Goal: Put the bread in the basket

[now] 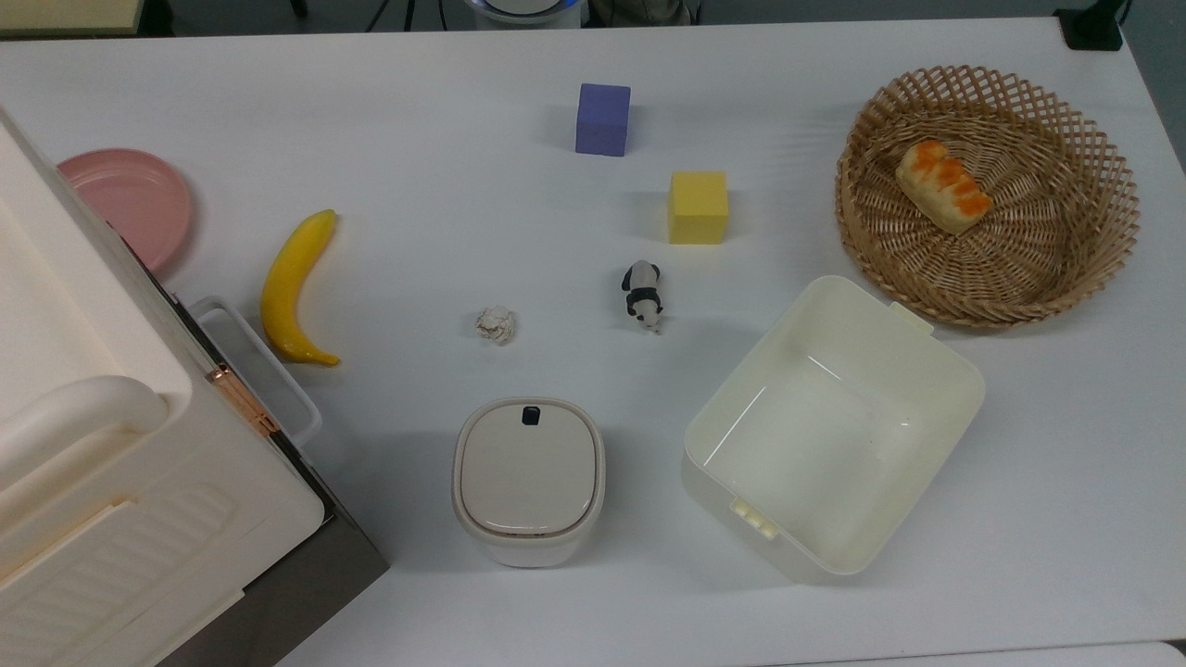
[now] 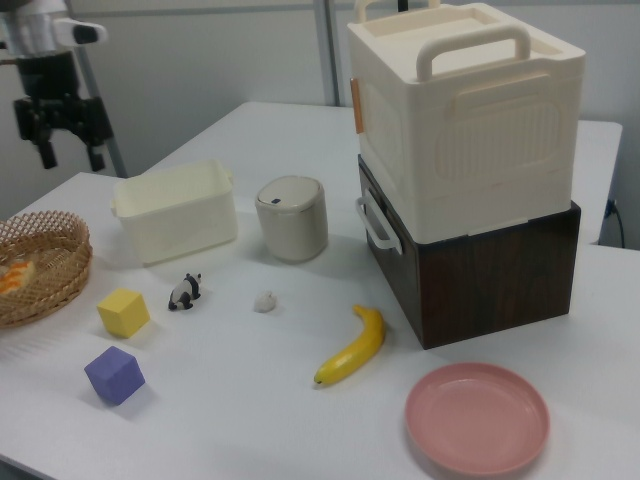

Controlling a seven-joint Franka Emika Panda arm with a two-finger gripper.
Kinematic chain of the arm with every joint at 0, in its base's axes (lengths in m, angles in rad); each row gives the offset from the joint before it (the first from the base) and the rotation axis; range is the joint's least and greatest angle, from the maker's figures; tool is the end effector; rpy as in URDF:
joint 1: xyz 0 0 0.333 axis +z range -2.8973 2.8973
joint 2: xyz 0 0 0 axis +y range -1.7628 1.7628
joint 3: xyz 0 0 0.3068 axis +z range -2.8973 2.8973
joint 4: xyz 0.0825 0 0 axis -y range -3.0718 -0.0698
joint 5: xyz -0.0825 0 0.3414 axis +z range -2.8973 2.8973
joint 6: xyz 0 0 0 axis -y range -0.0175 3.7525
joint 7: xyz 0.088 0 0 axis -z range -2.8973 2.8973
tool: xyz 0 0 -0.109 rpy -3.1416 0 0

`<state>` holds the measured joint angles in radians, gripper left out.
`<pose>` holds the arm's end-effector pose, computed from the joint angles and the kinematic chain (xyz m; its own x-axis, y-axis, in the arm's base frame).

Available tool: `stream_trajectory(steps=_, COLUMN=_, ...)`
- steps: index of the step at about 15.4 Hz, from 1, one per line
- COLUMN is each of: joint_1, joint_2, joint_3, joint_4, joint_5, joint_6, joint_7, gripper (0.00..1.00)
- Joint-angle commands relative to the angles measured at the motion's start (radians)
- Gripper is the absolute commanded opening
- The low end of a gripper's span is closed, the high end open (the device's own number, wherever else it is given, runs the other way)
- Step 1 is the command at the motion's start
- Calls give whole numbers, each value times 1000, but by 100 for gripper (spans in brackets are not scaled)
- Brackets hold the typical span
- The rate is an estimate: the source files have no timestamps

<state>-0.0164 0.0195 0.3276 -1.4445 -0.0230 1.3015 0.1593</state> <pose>0.4661 0.1448 0.6353 0.9774 0.1424 -0.1561 0.1506 -0.9877 0.0419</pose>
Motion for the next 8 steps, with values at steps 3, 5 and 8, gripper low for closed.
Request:
stream_trajectory(steps=3, joint_1=-57, joint_2=-36, joint_3=-73, joint_4=-115, joint_5=-15, joint_6=116, joint_7=-49, gripper=100)
stream_trajectory(steps=5, joint_1=-53, joint_2=-36, joint_3=-114, joint_4=-125, joint_5=-14, joint_6=140, joint_7=-62, gripper=100)
stream_trajectory(steps=8, joint_1=-39, joint_2=-38, joint_3=-174, joint_4=-158, joint_5=-17, joint_6=220, joint_7=-84, gripper=100)
